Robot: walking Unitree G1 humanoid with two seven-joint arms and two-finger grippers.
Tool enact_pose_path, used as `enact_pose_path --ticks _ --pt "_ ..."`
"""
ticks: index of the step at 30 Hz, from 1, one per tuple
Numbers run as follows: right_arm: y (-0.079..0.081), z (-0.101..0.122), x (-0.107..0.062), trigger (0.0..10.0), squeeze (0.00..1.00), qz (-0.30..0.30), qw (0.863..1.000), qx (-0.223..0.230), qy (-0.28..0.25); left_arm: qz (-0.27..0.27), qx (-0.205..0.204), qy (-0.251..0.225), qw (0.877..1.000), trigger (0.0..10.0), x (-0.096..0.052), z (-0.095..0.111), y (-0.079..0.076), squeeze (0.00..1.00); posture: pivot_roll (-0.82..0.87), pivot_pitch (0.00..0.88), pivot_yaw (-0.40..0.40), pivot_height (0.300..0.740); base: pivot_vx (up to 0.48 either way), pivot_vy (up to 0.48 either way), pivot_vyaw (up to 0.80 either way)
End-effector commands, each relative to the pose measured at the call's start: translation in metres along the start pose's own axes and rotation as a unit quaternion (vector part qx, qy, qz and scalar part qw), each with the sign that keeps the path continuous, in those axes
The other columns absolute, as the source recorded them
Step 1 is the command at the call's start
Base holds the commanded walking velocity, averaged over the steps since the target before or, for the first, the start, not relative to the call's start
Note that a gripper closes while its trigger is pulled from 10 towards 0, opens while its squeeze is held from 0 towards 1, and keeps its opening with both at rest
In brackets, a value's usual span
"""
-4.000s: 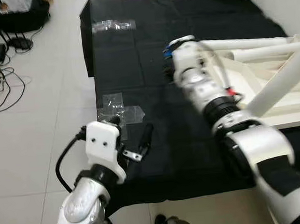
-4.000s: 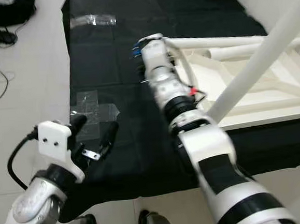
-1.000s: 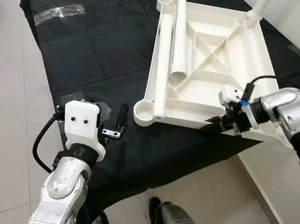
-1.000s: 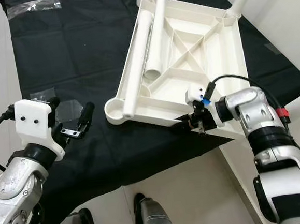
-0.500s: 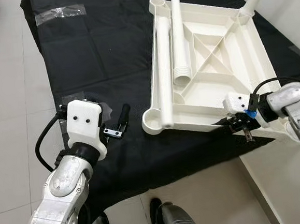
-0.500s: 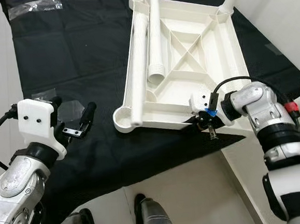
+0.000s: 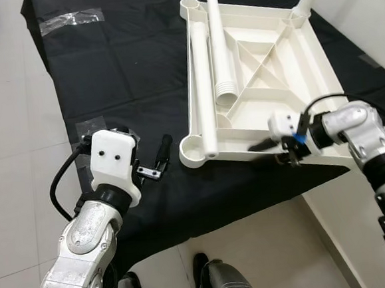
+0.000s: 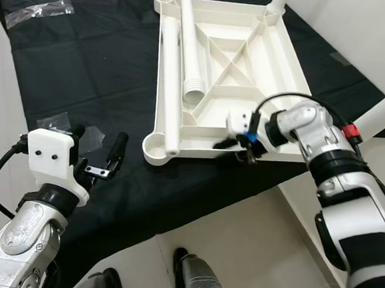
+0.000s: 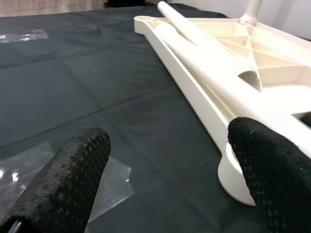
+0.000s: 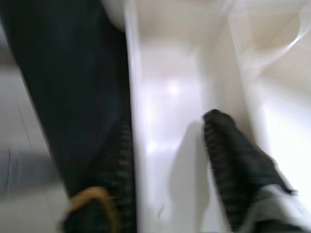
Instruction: Building children table
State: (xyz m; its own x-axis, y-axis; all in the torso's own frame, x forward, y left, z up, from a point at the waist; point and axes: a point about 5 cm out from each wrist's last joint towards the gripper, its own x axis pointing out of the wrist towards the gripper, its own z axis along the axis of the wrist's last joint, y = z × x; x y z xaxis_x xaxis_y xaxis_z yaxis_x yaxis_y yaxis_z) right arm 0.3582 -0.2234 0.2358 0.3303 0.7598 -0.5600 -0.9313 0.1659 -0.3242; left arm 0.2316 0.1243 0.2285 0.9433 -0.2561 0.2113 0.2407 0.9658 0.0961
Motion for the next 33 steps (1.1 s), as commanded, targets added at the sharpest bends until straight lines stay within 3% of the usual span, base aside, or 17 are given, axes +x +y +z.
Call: enact_pose_path --ticks 1,2,3,7,10,14,16,17,19,20,21,23,25,27,28,29,33 --pt "-0.005 0.005 -0.016 10.0 0.94 -0.017 0.999 0.015 -0.031 -0.003 0.000 0.007 1.000 10.0 0.000 -0.004 -0.001 0.00 -0.01 0.265 -0.111 0.740 0.000 0.000 0.00" --pt "-0.005 0.005 -0.016 10.0 0.94 -0.017 0.999 0.015 -0.031 -0.003 0.000 0.007 1.000 10.0 0.000 -0.004 -0.001 0.00 -0.01 0.265 -0.111 0.740 0.000 0.000 0.00" --pt "-0.005 0.007 -0.022 10.0 0.00 -0.011 0.999 0.021 -0.042 -0.003 -0.001 0.006 1.000 10.0 0.000 -0.004 -0.001 0.00 -0.01 0.265 -0.111 0.740 0.000 0.000 0.00" --pt "-0.007 0.014 -0.034 10.0 0.00 -0.005 0.996 0.040 -0.077 -0.003 0.000 0.006 1.000 10.0 0.001 -0.004 -0.001 0.00 -0.01 0.261 -0.108 0.740 0.000 0.000 0.00" --pt "-0.023 0.049 -0.058 10.0 0.00 -0.046 0.969 0.091 -0.225 -0.002 0.002 0.005 1.000 10.0 0.001 -0.004 0.000 0.00 -0.01 0.259 -0.105 0.740 0.000 0.000 0.00" --pt "-0.039 0.061 -0.051 10.0 0.00 -0.125 0.946 0.137 -0.266 -0.003 -0.001 0.003 1.000 10.0 0.001 -0.004 -0.001 0.00 -0.01 0.258 -0.105 0.740 0.000 0.000 0.00" --pt "-0.039 0.061 -0.051 10.0 0.00 -0.125 0.946 0.137 -0.266 -0.003 -0.001 0.003 1.000 10.0 0.001 -0.004 -0.001 0.00 -0.01 0.258 -0.105 0.740 0.000 0.000 0.00" --pt "-0.043 0.062 -0.045 10.0 0.00 -0.148 0.941 0.150 -0.264 -0.003 -0.001 0.002 1.000 10.0 0.001 -0.004 -0.001 0.00 -0.01 0.257 -0.103 0.740 0.000 0.000 0.00" --pt "-0.055 0.064 0.002 10.0 0.00 -0.253 0.921 0.218 -0.202 -0.002 0.000 0.003 1.000 10.0 0.002 -0.004 -0.001 0.00 -0.01 0.256 -0.106 0.740 0.000 0.000 0.00" --pt "-0.055 0.064 0.002 10.0 0.00 -0.253 0.921 0.218 -0.202 -0.002 0.000 0.003 1.000 10.0 0.002 -0.004 -0.001 0.00 -0.01 0.256 -0.106 0.740 0.000 0.000 0.00" --pt "-0.057 0.064 0.018 10.0 0.00 -0.293 0.910 0.238 -0.171 -0.002 0.001 0.004 1.000 10.0 0.002 -0.005 -0.001 0.00 -0.01 0.256 -0.106 0.740 0.000 0.000 0.00" --pt "-0.058 0.064 0.032 10.0 0.00 -0.328 0.901 0.249 -0.134 -0.002 -0.001 0.004 1.000 10.0 0.001 -0.005 -0.002 0.00 -0.01 0.256 -0.106 0.740 0.000 0.000 0.00" --pt "-0.058 0.064 0.032 10.0 0.00 -0.328 0.901 0.249 -0.134 -0.002 -0.001 0.004 1.000 10.0 0.001 -0.005 -0.002 0.00 -0.01 0.256 -0.106 0.740 0.000 0.000 0.00" --pt "-0.060 0.082 0.052 10.0 0.00 -0.377 0.869 0.283 -0.150 -0.002 -0.003 0.006 1.000 10.0 0.000 -0.005 -0.001 0.00 0.00 0.252 -0.110 0.740 0.000 0.000 0.00" --pt "-0.060 0.082 0.052 10.0 0.00 -0.377 0.869 0.283 -0.150 -0.002 -0.003 0.006 1.000 10.0 0.000 -0.005 -0.001 0.00 0.00 0.252 -0.110 0.740 0.000 0.000 0.00" --pt "-0.061 0.092 0.060 10.0 0.00 -0.388 0.855 0.303 -0.163 -0.002 -0.003 0.006 1.000 10.0 0.000 -0.006 -0.001 0.00 -0.01 0.251 -0.112 0.740 0.000 0.000 0.00" --pt "-0.060 0.103 0.071 10.0 0.00 -0.409 0.849 0.294 -0.158 0.000 -0.002 0.005 1.000 10.0 0.001 -0.006 -0.002 0.00 -0.01 0.245 -0.117 0.740 0.000 0.000 0.00"
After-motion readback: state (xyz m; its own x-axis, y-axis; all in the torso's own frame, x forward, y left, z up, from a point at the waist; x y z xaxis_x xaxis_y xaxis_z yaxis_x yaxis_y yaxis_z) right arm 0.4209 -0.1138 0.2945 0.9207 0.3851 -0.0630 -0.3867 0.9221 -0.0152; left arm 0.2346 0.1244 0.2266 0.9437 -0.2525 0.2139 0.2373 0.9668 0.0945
